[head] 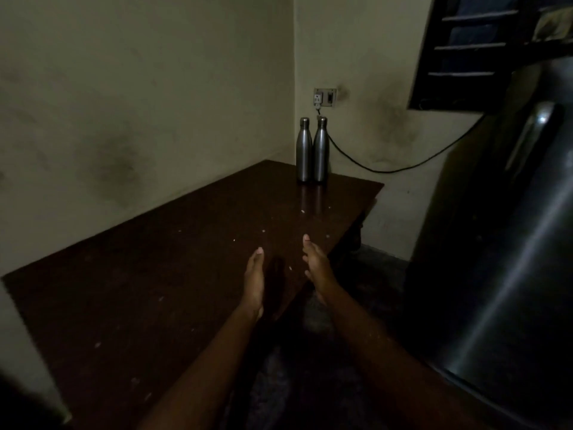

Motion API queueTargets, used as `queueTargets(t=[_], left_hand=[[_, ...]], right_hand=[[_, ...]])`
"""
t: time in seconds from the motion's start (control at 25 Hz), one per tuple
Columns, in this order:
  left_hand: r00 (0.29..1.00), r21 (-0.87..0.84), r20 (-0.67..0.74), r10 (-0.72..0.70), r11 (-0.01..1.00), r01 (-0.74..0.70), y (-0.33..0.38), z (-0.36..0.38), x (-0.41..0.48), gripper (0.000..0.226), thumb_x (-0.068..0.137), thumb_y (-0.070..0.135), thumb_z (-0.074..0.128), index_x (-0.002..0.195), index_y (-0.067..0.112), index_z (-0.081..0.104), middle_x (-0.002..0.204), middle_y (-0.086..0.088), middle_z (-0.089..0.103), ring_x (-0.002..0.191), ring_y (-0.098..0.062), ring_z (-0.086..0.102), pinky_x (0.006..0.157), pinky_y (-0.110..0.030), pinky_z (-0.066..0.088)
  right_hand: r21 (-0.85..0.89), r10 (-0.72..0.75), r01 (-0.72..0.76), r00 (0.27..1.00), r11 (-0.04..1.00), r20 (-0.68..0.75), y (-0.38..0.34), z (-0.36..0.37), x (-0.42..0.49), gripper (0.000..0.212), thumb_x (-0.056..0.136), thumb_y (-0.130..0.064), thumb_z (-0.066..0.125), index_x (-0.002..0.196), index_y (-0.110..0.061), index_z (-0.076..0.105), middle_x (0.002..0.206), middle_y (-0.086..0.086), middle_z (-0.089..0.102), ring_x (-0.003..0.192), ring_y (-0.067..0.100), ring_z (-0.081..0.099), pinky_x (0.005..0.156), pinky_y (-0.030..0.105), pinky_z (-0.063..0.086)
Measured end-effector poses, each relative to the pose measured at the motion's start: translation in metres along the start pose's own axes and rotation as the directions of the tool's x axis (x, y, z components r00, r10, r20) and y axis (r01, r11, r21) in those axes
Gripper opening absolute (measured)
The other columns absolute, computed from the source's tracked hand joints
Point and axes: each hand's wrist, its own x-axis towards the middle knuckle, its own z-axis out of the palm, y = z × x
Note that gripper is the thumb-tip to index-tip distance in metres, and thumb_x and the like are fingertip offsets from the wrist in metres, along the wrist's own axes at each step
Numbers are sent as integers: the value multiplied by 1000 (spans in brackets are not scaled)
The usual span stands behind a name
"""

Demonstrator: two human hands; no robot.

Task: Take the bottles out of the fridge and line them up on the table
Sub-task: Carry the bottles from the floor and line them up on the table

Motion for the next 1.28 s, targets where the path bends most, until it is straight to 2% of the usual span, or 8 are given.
queueTargets(t=[0.12,0.28,0.56,0.64,0.76,0.92,1.16,1.28], left_hand=[[996,19,79,-40,999,39,-10,-18,-80,76,57,79,60,122,40,53,137,8,52,125,-16,50,109,-44,36],[996,23,71,-46,999,45,-10,-19,-199,61,85,58,46,136,26,41,139,9,42,126,-11,41,108,-34,33],[993,179,92,-71,982,53,-73,-51,-380,60,90,51,39,142,22,30,152,3,29,139,-18,28,116,-41,23],[990,159,84,-111,983,96,-92,-55,-425,58,92,49,39,142,20,30,152,0,30,139,-18,29,117,-42,23],[982,143,75,-175,976,163,-113,-48,-490,58,92,47,39,141,17,31,151,-2,32,138,-17,30,117,-40,24],[985,165,74,-158,976,144,-130,-24,-561,55,94,43,37,142,16,32,149,-1,34,137,-17,31,104,-27,26],[982,128,-25,-189,973,191,-195,31,-637,51,94,37,40,138,12,38,146,-5,40,132,-18,38,109,-30,30],[972,138,-78,-220,964,229,-240,85,-668,47,94,36,42,134,12,43,136,2,45,126,-15,42,110,-33,31]], right_hand=[[-11,23,-23,999,1000,-36,22,-5,-74,48,95,-42,39,133,-13,45,140,7,48,127,20,45,90,27,31],[-69,50,-55,996,996,-75,50,-17,-159,51,95,-43,38,136,-14,42,144,8,44,131,23,43,97,33,34],[-94,73,-83,992,992,-107,125,-49,-342,53,95,-45,36,136,-11,43,143,10,44,133,25,41,113,38,29],[-82,93,-102,989,991,-113,146,-62,-393,63,88,-59,40,132,-15,48,141,7,48,131,23,44,115,41,29],[0,162,-163,978,987,-135,163,-94,-459,72,76,-71,47,129,-21,51,139,5,50,128,22,47,114,43,32],[-10,194,-199,963,980,-185,167,-143,-511,53,94,-46,38,137,-15,42,141,10,46,130,26,44,107,36,33],[-23,274,-282,946,959,-174,192,-244,-552,53,92,-49,41,135,-18,44,141,4,46,130,24,43,105,35,31],[-47,349,-357,928,933,-128,205,-312,-564,61,87,-57,44,138,-24,40,143,0,44,131,23,42,99,33,32]])
